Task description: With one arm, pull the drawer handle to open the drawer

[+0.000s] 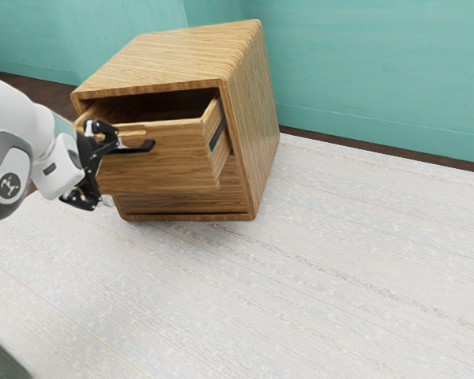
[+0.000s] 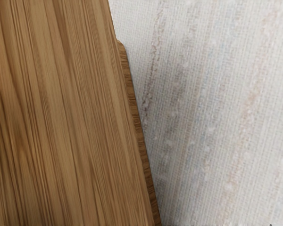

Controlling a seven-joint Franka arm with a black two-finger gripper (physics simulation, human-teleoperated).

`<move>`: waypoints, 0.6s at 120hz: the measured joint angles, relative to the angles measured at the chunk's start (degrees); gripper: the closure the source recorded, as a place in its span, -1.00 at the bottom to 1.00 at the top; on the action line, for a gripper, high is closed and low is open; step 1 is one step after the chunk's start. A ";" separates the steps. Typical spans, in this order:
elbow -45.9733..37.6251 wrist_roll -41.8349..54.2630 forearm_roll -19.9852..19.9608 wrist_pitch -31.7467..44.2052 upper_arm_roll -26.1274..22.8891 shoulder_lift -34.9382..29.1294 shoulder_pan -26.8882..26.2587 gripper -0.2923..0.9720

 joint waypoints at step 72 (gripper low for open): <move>-6.67 -0.06 2.06 -0.04 0.04 -7.46 -0.01 -0.55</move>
